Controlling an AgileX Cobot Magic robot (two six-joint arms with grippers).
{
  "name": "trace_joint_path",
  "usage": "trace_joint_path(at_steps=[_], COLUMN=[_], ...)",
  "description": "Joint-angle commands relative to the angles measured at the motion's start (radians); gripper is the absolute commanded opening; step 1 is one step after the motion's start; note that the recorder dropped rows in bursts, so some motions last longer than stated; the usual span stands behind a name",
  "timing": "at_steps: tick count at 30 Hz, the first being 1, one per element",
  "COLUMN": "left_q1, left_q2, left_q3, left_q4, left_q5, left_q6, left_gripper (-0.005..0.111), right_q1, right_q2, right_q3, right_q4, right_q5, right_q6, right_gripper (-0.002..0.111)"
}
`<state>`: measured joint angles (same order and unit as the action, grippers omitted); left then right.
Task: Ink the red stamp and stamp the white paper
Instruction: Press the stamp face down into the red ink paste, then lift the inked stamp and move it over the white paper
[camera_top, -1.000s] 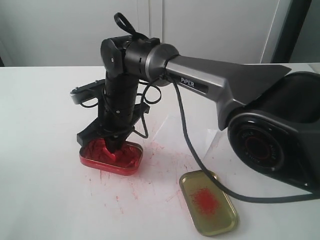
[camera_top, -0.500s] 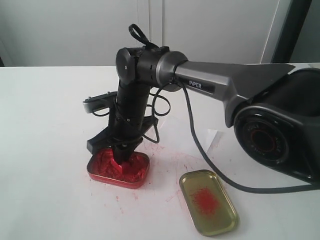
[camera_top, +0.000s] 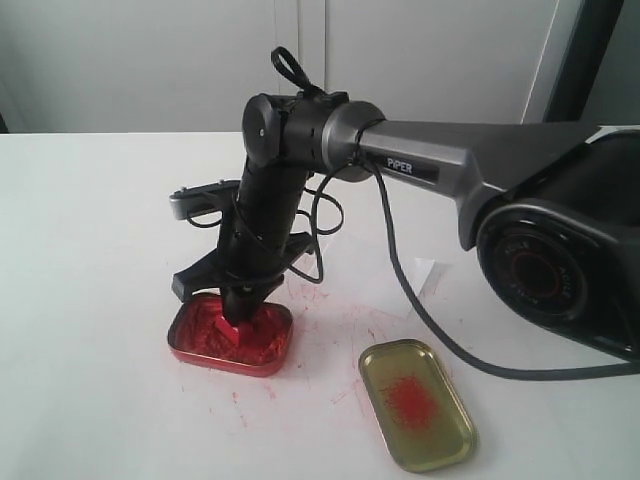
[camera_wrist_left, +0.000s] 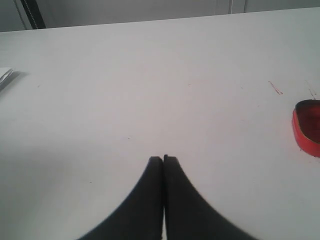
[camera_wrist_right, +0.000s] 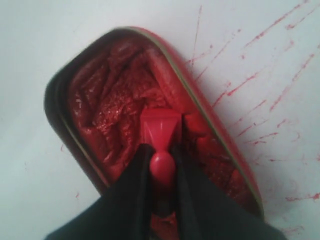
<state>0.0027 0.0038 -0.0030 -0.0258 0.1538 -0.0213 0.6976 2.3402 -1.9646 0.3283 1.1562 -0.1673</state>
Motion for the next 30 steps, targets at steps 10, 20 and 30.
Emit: trace_joint_path(at_steps=[10, 20, 30], left_q1=[-0.003, -0.003, -0.003], left_q2=[-0.004, -0.004, -0.004], left_q3=[0.003, 0.003, 0.003], left_q4=[0.001, 0.001, 0.001], left_q5=[-0.004, -0.004, -0.004], left_q6=[-0.001, -0.001, -0.001], left_gripper=[0.0, 0.0, 0.0], right_q1=[-0.003, -0.024, -0.032], right_q2=[-0.055, -0.053, -0.099], right_q3=[0.002, 0.002, 0.002], right_q4=[0.012, -0.003, -0.133], right_q5=[-0.015, -0.034, -0.007], right_q6=[-0.014, -0.043, 0.014], right_gripper=[0.0, 0.0, 0.0])
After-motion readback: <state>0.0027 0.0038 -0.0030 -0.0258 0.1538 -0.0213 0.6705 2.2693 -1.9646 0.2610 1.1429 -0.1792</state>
